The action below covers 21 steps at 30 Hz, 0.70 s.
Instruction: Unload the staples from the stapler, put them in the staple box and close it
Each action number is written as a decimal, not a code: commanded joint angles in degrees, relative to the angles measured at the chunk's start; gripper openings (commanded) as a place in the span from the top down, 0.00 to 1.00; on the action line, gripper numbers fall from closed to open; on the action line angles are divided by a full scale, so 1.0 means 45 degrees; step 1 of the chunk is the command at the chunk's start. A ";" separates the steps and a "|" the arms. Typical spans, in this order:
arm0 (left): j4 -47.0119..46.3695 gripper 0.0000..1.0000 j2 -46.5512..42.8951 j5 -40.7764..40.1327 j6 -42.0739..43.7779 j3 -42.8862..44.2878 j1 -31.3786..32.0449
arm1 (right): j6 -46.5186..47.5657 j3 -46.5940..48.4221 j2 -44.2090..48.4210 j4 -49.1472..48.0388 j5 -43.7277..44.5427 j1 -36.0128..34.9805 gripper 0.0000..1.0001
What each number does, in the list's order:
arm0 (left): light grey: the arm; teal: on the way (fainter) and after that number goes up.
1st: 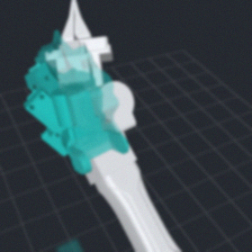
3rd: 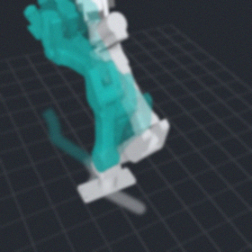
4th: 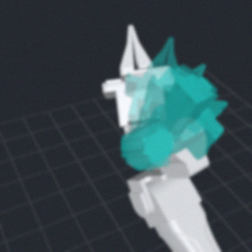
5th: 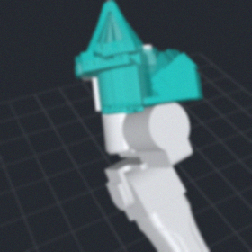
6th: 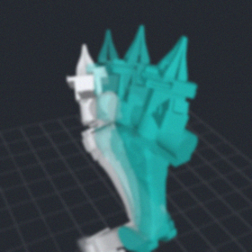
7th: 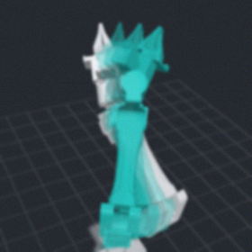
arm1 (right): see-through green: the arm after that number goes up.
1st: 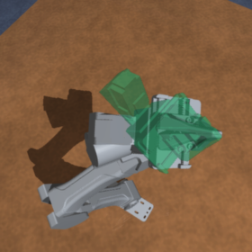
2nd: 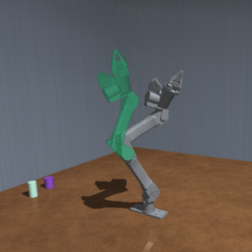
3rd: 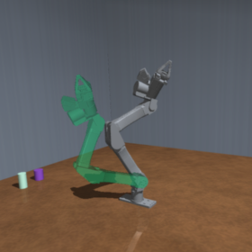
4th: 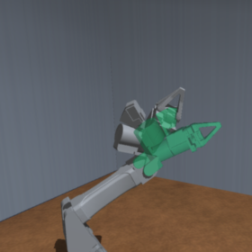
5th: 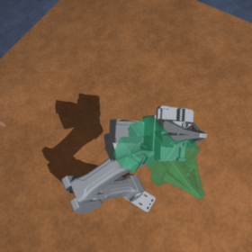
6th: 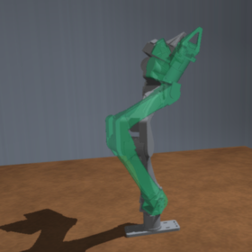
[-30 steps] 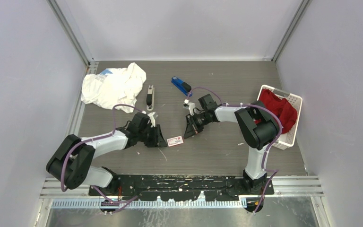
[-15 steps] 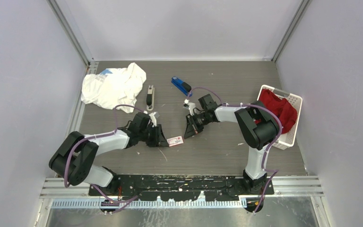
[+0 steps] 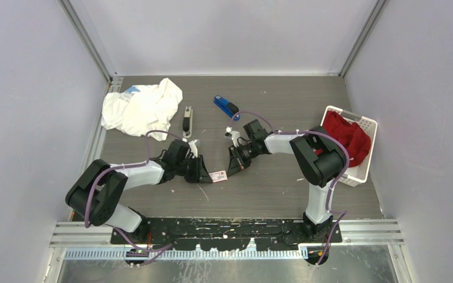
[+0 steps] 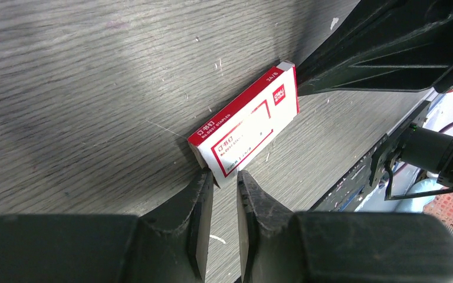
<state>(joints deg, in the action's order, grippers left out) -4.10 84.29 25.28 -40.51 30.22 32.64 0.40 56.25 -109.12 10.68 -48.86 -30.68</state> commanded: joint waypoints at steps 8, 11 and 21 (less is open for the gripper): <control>0.0394 0.77 0.0688 -0.0363 0.0234 0.0035 0.0118 | -0.0175 0.0254 -0.0067 -0.0399 -0.0400 -0.0156 0.93; 0.0345 0.77 0.0727 -0.0345 0.0231 0.0041 0.0129 | -0.0206 0.0244 -0.0099 -0.0447 -0.0472 -0.0171 0.93; 0.0179 0.77 0.0851 -0.0325 0.0194 0.0020 0.0148 | -0.0342 0.0239 -0.0184 -0.0569 -0.0640 -0.0175 0.93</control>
<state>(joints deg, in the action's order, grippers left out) -4.91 85.80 26.85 -40.53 30.85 32.67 -0.54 56.27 -109.58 10.09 -49.80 -30.79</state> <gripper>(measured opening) 0.230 0.072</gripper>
